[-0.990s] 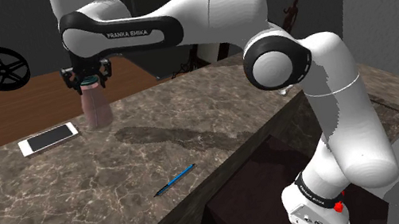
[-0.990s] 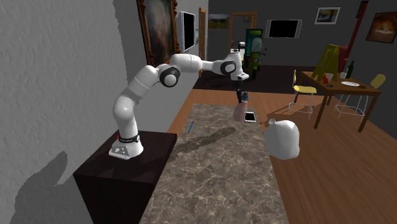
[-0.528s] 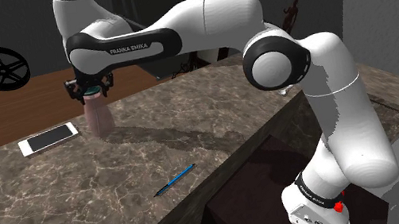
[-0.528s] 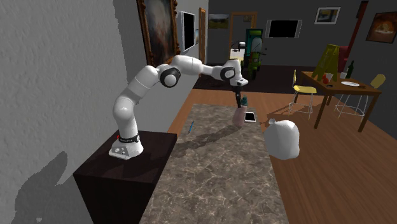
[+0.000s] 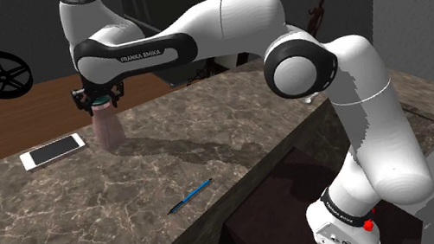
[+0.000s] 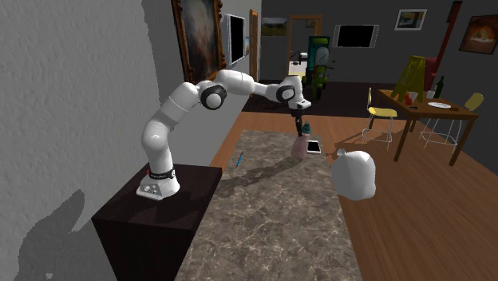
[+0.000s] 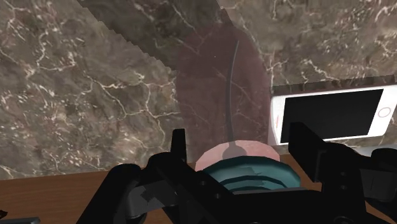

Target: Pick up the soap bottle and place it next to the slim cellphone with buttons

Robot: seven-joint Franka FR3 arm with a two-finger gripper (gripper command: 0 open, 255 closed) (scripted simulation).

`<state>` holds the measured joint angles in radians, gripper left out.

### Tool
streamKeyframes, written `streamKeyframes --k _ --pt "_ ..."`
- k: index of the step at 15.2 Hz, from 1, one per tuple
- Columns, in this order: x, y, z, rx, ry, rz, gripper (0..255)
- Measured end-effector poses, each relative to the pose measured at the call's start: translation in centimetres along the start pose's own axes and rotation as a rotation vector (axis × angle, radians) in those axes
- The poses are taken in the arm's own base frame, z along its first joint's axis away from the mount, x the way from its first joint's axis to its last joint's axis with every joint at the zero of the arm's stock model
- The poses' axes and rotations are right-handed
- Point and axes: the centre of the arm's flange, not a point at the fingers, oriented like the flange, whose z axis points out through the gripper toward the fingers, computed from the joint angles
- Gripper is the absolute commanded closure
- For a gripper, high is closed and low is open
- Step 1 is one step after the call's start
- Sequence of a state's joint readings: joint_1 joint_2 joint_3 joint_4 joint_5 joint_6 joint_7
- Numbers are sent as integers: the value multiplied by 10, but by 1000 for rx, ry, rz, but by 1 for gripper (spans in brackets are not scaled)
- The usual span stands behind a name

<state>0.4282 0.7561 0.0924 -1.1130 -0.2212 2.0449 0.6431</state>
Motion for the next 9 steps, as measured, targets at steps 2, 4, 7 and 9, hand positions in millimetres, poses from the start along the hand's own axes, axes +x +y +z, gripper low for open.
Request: streamKeyframes --k 2,4,7,9 --pt "0 0 0 0 1 0 0" --pt "0 0 0 0 1 0 0" --pt "0 -1 -6 0 0 0 0" --pt "0 -3 -30 1 1 0 0"
